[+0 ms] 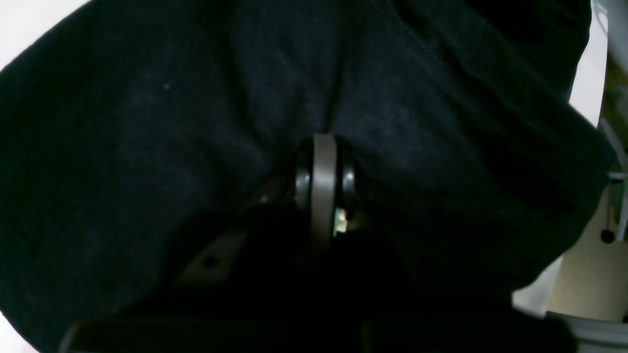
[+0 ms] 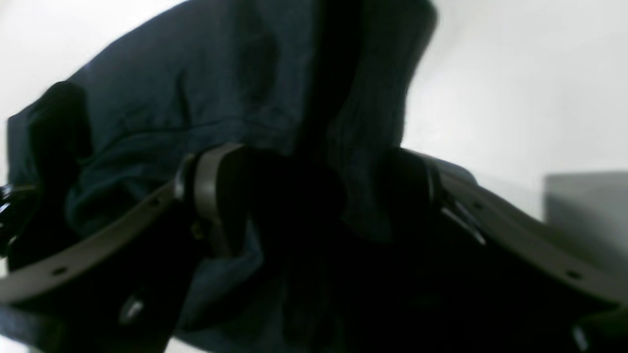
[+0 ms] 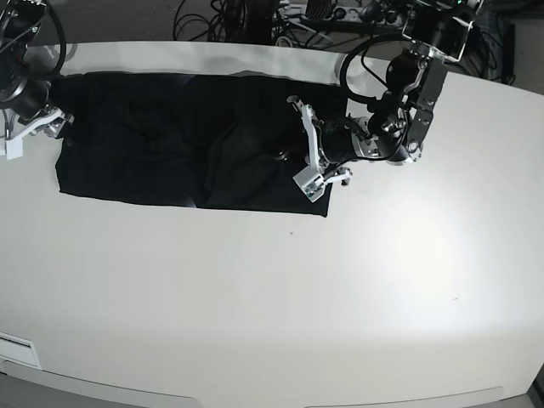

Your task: Fold the T-shirt properly

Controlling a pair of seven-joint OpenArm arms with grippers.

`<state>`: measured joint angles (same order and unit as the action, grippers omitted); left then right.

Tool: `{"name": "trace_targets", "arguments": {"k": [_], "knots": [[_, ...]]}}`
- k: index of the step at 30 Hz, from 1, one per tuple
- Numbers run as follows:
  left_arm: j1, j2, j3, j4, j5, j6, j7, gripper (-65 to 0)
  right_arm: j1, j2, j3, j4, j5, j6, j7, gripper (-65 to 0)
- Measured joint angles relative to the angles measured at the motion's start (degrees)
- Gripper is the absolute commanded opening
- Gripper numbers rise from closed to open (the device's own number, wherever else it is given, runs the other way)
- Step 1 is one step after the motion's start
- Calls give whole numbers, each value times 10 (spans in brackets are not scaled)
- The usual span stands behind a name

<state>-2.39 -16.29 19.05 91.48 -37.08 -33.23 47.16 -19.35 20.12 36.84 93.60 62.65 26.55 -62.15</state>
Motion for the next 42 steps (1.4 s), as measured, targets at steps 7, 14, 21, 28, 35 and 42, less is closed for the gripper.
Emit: {"name": "trace_targets", "arguments": {"k": [7,14,21,28,35,42], "knots": [[0,0,0,0,0,0,2,-650,1,-39,-20,0,19,46,12,-202],[0,0,0,0,0,0,2,-650,1,-40,-34,0,6,78,8,-577],[-8,-1,0,-1,-10,-5,8,-650,2,3,-37,2,-12,91,1,-650],[-33,-3,-17,11,-73,-2,80,-545,26,73,-39,9,-164,45,22,-650],[-45,-7,-67,15,-80,-2,84,-516,23,127,-38,21,-286,-34,50,-650],[-7,-9,-70,15,-79,-4,84,-516,24,126,-37,115,-126,-71,39,-650]]}}
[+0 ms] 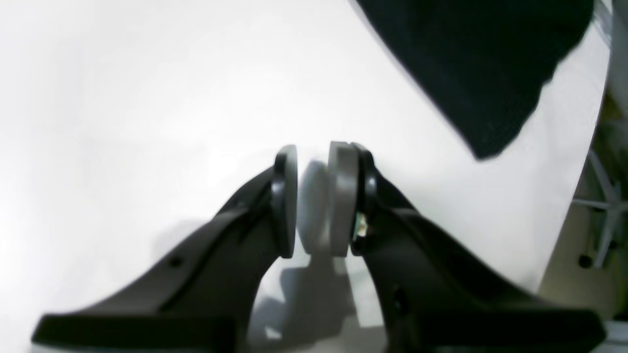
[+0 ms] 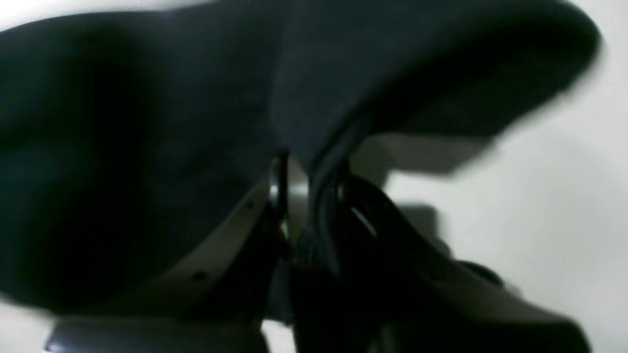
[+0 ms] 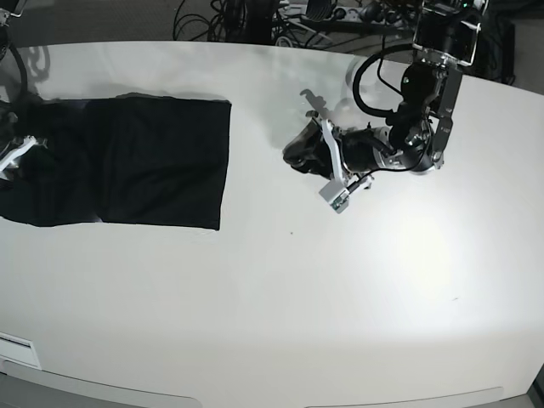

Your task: Fold the T-shirt properly

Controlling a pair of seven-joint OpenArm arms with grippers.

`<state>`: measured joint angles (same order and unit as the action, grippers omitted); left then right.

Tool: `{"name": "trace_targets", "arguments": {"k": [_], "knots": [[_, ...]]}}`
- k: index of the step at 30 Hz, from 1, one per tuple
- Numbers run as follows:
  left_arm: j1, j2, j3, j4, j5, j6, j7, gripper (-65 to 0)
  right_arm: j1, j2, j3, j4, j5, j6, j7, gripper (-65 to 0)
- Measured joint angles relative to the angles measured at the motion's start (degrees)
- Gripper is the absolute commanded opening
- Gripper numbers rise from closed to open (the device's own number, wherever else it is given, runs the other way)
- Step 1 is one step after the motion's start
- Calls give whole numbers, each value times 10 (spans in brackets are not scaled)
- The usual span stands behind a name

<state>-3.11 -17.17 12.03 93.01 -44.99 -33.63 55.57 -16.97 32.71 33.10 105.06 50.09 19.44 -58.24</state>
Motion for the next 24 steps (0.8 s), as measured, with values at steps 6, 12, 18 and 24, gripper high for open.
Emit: {"name": "trace_targets", "arguments": {"k": [6,12,18,24], "knots": [[22,0,0,2,-9,-20,-11,-516,5,-64,0,17,94,63,-6,-650],[27,2,-1,2,-12,-20,-13,-516,35,-136,0,17,141,75,-39,-650],[28,1,-1,2,-16,-20,-13,-516,59,-165,1,17,234,122,-87,-650],[28,1,-1,2,-16,-20,-13,-516,56,-191,2,17,290,154,-106,-650]]}}
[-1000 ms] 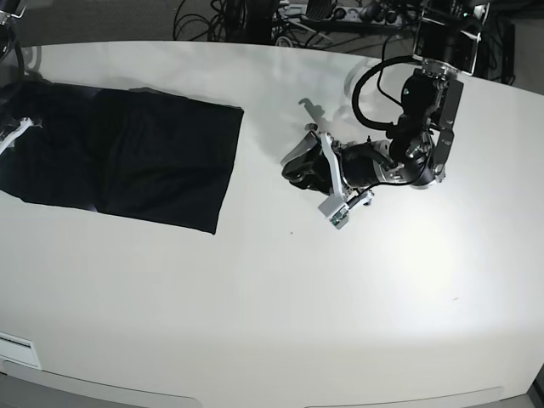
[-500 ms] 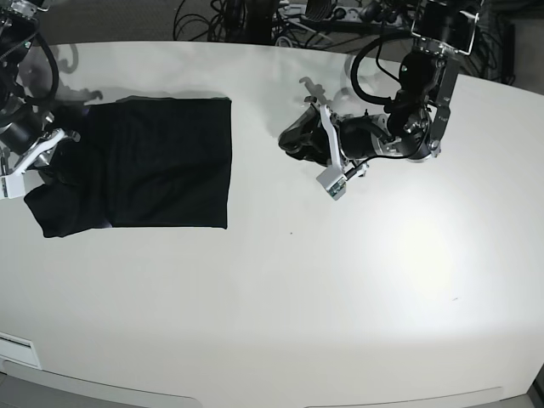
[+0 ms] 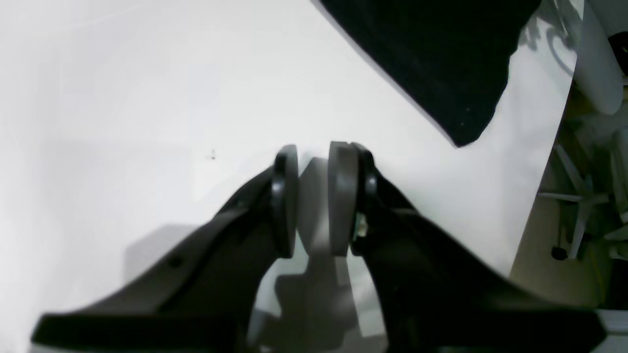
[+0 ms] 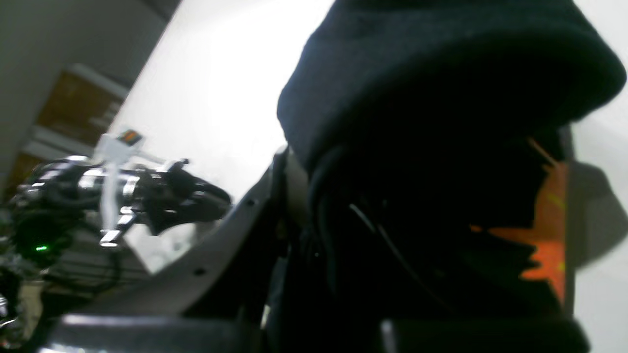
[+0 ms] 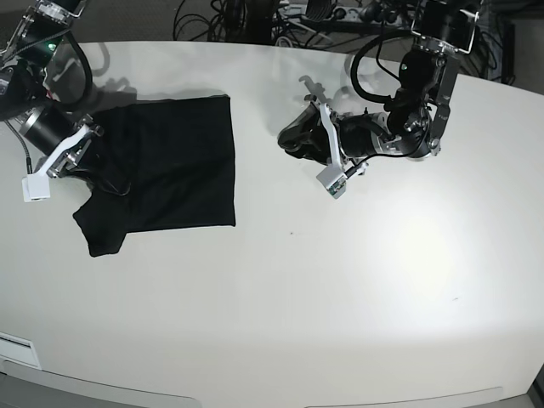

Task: Fold the T-shirt properly
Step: 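Grasp the shirt corner with the right gripper and pull it toward the table center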

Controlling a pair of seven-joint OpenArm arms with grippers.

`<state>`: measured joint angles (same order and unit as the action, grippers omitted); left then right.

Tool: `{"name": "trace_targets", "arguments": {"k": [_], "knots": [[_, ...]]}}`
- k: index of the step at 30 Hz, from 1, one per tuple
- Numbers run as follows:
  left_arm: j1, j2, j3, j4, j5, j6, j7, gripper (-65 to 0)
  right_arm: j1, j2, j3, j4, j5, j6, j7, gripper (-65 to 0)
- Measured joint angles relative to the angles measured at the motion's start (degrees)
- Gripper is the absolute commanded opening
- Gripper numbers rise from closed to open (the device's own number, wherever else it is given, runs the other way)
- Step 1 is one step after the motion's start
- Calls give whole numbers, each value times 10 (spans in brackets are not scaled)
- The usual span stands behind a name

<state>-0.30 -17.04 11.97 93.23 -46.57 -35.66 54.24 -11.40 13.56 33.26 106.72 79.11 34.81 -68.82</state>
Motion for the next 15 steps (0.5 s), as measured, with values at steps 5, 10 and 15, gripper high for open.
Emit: {"name": "trace_targets", "arguments": {"k": [5,10,15], "knots": [[0,0,0,0,0,0,-2,-516,0,-3,-15,0,4,0,-13,-650],[0,0,0,0,0,0,-2,-516,0,-3,-78,0,18,13,-26,-650],[0,0,0,0,-2,0,-2,-516,0,-2,-143,0,-26,34,-26,-650]]}}
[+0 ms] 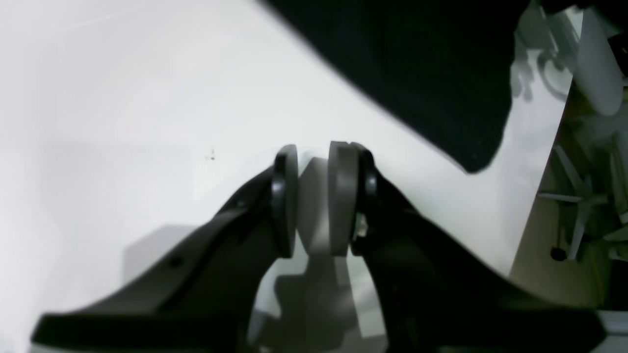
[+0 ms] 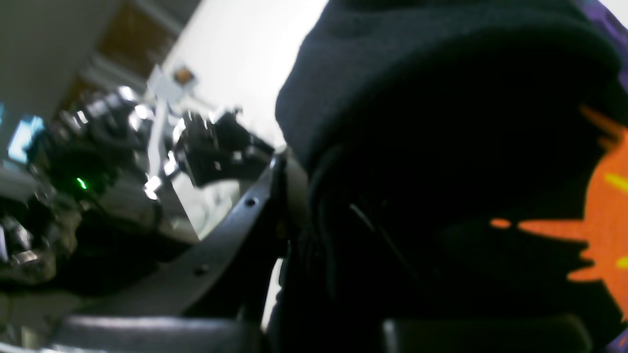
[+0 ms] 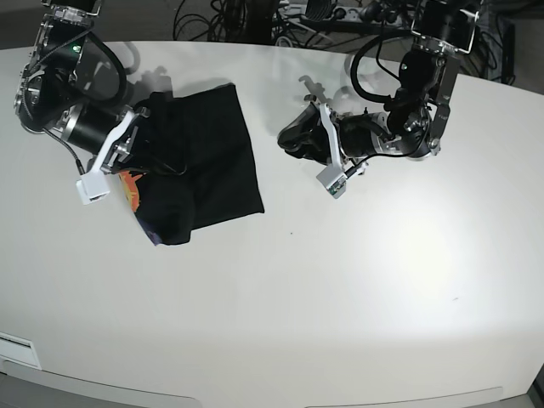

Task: Fold the T-shirt properly
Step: 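Grasp the shirt corner with the right gripper and pull it toward the table center, then lift and flip the folded shirt over with both grippers, exposing the sun print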

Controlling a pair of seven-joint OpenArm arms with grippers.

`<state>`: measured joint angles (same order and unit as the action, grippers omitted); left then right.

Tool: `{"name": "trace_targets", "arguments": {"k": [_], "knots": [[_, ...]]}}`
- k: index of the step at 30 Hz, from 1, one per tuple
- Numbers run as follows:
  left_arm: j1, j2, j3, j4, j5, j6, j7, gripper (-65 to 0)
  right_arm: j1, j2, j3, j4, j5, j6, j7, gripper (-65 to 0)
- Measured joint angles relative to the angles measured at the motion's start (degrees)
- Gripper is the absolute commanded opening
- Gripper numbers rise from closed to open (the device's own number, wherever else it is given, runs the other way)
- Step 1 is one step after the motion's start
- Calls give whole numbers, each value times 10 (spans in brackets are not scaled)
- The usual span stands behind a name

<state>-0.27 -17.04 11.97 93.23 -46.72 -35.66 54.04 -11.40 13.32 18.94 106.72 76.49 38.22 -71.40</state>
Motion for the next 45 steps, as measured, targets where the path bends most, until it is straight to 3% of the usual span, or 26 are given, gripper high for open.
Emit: {"name": "trace_targets", "arguments": {"k": [1,2,4,5,6,8,11,14,15,16,17,18,19,21,22,26,31,39,45], "knots": [[0,0,0,0,0,0,0,-516,0,0,-12,0,-11,0,3,-650],[0,0,0,0,0,0,0,-516,0,0,-23,0,-14,-1,6,-599],[0,0,0,0,0,0,0,-516,0,0,-47,0,-10,-3,12,-354],[0,0,0,0,0,0,0,-516,0,0,-64,0,5,-2,15,-261],[0,0,0,0,0,0,0,-516,1,-2,-83,0,32,3,11,-226],[0,0,0,0,0,0,-2,-516,9,-6,-126,1,79,15,-12,-226],[2,-1,0,0,1,0,-7,-516,45,-8,-174,5,58,15,-63,-228],[2,-1,0,0,1,0,-7,-517,80,-8,-180,28,71,15,-58,-244],[2,0,0,0,1,0,-7,-529,90,-7,-175,30,71,15,-56,-282],[2,0,0,0,2,0,-7,-572,98,-7,-166,30,69,15,-58,-359],[2,0,0,0,3,0,-5,-648,104,-7,-157,30,66,15,-58,-476],[3,-1,0,0,6,0,-4,-650,109,-7,-146,30,67,15,-57,-623],[3,-1,0,0,5,0,-4,-650,115,-7,-134,30,66,15,-52,-650],[2,-1,0,0,-2,-17,-1,-650,121,-7,-109,31,-3,15,1,-650],[1,-1,0,0,-28,-36,12,-650,122,-6,-97,31,-63,15,39,-650],[-22,4,3,0,-160,-38,66,-650,117,-2,-83,29,-261,14,155,-650],[-51,48,4,0,-184,-38,84,-650,120,0,-114,-9,-355,4,235,-650],[-83,112,137,-11,-27,-40,54,-650,207,30,-192,-161,-461,5,287,-650],[-79,109,212,-35,70,-39,21,-650,271,67,-223,-272,-477,4,303,-650]]}}
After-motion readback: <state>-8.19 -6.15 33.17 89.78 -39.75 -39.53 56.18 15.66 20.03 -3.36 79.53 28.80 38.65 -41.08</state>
